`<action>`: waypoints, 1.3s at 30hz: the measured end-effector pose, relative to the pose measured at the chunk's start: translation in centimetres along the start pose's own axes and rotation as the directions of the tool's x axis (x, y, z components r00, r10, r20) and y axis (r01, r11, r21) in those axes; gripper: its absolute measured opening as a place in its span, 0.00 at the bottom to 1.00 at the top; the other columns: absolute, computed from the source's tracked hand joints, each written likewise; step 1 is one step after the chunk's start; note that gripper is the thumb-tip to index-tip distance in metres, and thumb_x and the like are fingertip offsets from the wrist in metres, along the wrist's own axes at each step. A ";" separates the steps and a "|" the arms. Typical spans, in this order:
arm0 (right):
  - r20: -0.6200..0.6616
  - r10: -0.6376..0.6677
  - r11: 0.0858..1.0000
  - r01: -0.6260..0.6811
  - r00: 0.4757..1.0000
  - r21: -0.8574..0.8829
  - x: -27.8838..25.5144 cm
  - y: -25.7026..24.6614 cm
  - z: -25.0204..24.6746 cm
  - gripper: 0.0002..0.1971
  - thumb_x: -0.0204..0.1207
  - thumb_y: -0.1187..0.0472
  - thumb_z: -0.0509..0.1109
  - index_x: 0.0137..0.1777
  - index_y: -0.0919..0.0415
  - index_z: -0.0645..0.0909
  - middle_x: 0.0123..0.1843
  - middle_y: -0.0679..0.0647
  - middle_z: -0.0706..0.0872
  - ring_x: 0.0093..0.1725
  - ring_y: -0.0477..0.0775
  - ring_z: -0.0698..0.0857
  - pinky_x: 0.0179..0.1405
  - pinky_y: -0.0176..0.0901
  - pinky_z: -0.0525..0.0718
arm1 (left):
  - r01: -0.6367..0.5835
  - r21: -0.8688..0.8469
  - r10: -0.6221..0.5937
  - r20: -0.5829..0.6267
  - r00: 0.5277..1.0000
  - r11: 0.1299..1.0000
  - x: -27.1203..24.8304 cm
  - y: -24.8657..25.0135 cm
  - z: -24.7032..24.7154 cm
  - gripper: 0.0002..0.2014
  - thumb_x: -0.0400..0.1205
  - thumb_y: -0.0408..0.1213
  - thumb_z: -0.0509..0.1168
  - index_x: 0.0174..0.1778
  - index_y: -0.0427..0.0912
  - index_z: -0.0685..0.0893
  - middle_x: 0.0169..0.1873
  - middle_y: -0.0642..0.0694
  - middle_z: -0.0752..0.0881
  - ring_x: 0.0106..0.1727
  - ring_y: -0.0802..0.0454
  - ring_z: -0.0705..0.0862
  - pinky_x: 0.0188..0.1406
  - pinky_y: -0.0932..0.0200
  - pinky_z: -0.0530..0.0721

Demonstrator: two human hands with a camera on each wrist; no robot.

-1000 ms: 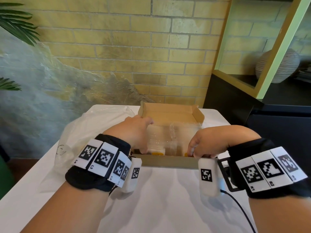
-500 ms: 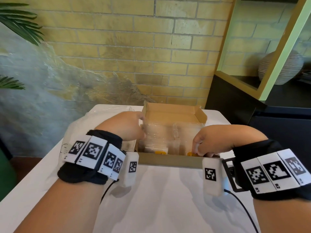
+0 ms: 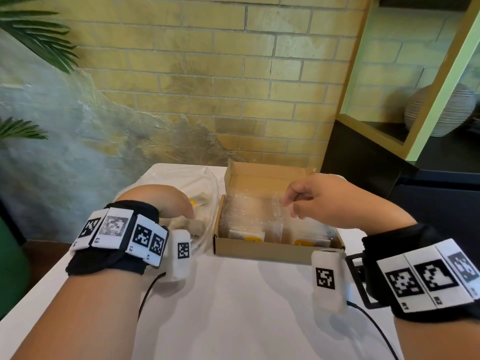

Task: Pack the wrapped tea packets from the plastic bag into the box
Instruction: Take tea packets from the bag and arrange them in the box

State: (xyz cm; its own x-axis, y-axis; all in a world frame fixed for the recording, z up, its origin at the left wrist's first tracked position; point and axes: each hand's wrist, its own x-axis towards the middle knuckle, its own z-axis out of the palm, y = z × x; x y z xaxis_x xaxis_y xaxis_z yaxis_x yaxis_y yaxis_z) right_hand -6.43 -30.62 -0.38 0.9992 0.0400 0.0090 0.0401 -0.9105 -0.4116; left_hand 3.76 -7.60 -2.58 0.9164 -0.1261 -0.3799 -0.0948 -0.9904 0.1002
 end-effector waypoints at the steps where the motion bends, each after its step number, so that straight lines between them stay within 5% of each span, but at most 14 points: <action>1: -0.004 -0.005 1.000 0.005 1.000 -0.005 0.1 -0.1 0.1 0.07 0.76 0.61 0.66 0.47 0.50 0.83 0.41 0.49 0.89 0.45 0.49 0.86 0.50 0.41 0.83 | 0.008 0.020 -0.008 0.010 1.000 1.000 -0.1 -0.1 0.1 0.23 0.83 0.48 0.59 0.75 0.48 0.72 0.73 0.47 0.73 0.72 0.46 0.72 0.69 0.53 0.70; 4: -0.008 -0.019 1.000 0.019 1.000 -0.001 0.1 -0.5 0.4 0.07 0.76 0.61 0.66 0.46 0.48 0.82 0.42 0.49 0.89 0.43 0.47 0.85 0.43 0.34 0.80 | 0.038 -0.031 -0.039 -0.010 0.999 0.999 -0.1 -0.4 0.5 0.29 0.80 0.44 0.65 0.78 0.49 0.66 0.73 0.46 0.73 0.70 0.45 0.74 0.65 0.54 0.73; 8: 0.002 -0.035 0.999 0.035 0.999 0.020 0.2 -0.7 0.6 0.07 0.76 0.62 0.66 0.48 0.50 0.83 0.42 0.51 0.88 0.42 0.49 0.84 0.43 0.39 0.81 | 0.046 -0.154 -0.064 -0.114 0.991 0.987 0.7 -1.0 0.7 0.36 0.74 0.30 0.70 0.78 0.49 0.66 0.66 0.44 0.78 0.59 0.44 0.80 0.54 0.54 0.80; 14: -0.008 -0.055 0.998 0.055 0.998 0.024 0.2 -0.8 0.6 0.07 0.76 0.61 0.66 0.49 0.50 0.83 0.39 0.49 0.87 0.39 0.47 0.83 0.43 0.40 0.81 | -0.087 -0.419 -0.043 -0.292 0.955 0.904 0.6 -0.8 -0.3 0.38 0.73 0.24 0.69 0.77 0.50 0.65 0.68 0.42 0.77 0.57 0.44 0.80 0.46 0.57 0.76; 17: -0.036 -0.061 0.998 0.062 0.997 0.022 0.3 -0.8 0.6 0.08 0.77 0.61 0.66 0.53 0.50 0.82 0.45 0.50 0.88 0.45 0.49 0.85 0.46 0.41 0.82 | -0.231 -0.547 -0.014 -0.407 0.913 0.805 -0.5 -0.3 -1.2 0.36 0.71 0.23 0.67 0.75 0.50 0.68 0.65 0.43 0.80 0.49 0.47 0.83 0.38 0.59 0.79; 20: -0.106 -0.082 0.994 0.089 0.991 0.063 0.6 -1.1 1.1 0.18 0.77 0.58 0.67 0.66 0.45 0.76 0.57 0.43 0.82 0.50 0.43 0.81 0.48 0.36 0.78 | -0.394 -0.618 0.048 -0.499 0.865 0.681 -2.0 1.0 -1.8 0.35 0.71 0.23 0.69 0.73 0.50 0.70 0.61 0.42 0.82 0.56 0.42 0.84 0.55 0.49 0.83; 22: -0.149 -0.124 0.986 0.139 0.981 0.095 0.7 -1.6 1.6 0.29 0.74 0.52 0.70 0.75 0.41 0.66 0.67 0.41 0.75 0.57 0.41 0.77 0.53 0.35 0.75 | -0.489 -0.673 0.096 -0.532 0.841 0.555 -2.9 2.4 -2.0 0.33 0.73 0.22 0.69 0.72 0.50 0.71 0.52 0.47 0.81 0.40 0.48 0.86 0.46 0.51 0.87; 25: -0.196 -0.185 0.974 0.206 0.963 0.091 0.6 -2.6 2.4 0.41 0.70 0.46 0.73 0.80 0.42 0.56 0.73 0.39 0.66 0.61 0.38 0.70 0.56 0.35 0.72 | -0.557 -0.748 0.186 -0.528 0.829 0.361 -4.1 4.4 -1.9 0.30 0.75 0.20 0.67 0.70 0.49 0.73 0.35 0.49 0.83 0.27 0.55 0.85 0.29 0.65 0.83; 27: -0.277 -0.194 0.978 0.207 0.941 0.017 0.8 -2.9 2.7 0.37 0.73 0.48 0.71 0.80 0.45 0.59 0.72 0.41 0.69 0.58 0.38 0.70 0.55 0.34 0.71 | -0.564 -0.778 0.246 -0.511 0.824 0.276 -4.3 5.0 -1.6 0.28 0.76 0.20 0.66 0.69 0.48 0.72 0.22 0.51 0.83 0.24 0.57 0.85 0.25 0.67 0.82; 31: -0.525 -0.142 0.985 0.172 0.839 0.009 1.3 -2.4 2.6 0.11 0.79 0.61 0.61 0.58 0.54 0.82 0.47 0.52 0.87 0.45 0.52 0.83 0.47 0.48 0.82 | -0.545 -0.818 0.332 -0.470 0.818 0.186 -4.7 5.0 -1.7 0.26 0.81 0.29 0.64 0.74 0.48 0.67 0.30 0.47 0.90 0.28 0.57 0.85 0.25 0.68 0.82; 34: -0.553 -0.053 0.987 0.128 0.831 0.097 1.4 -1.7 2.3 0.07 0.79 0.61 0.61 0.49 0.58 0.81 0.41 0.54 0.86 0.42 0.58 0.86 0.44 0.57 0.85 | -0.521 -0.809 0.242 -0.467 0.851 0.270 -4.0 4.3 -1.8 0.21 0.84 0.41 0.61 0.73 0.50 0.67 0.38 0.45 0.89 0.31 0.54 0.84 0.30 0.64 0.82; 39: -0.567 0.007 0.975 0.121 0.823 0.188 1.3 -1.4 1.6 0.06 0.80 0.61 0.62 0.51 0.56 0.80 0.44 0.53 0.87 0.44 0.58 0.87 0.48 0.57 0.85 | -0.302 -0.680 0.060 -0.355 0.933 0.668 -1.3 3.2 -1.0 0.10 0.83 0.40 0.60 0.56 0.40 0.78 0.48 0.40 0.87 0.44 0.43 0.85 0.43 0.55 0.80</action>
State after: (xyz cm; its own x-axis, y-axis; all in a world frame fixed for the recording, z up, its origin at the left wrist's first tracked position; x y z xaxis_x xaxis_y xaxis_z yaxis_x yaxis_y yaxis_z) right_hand -5.17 -28.65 -1.20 0.8277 -0.2072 0.5214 0.1587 -0.8049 -0.5718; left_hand 2.63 -10.54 -0.87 0.9873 -0.1574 -0.0221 -0.0753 -0.5859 0.8068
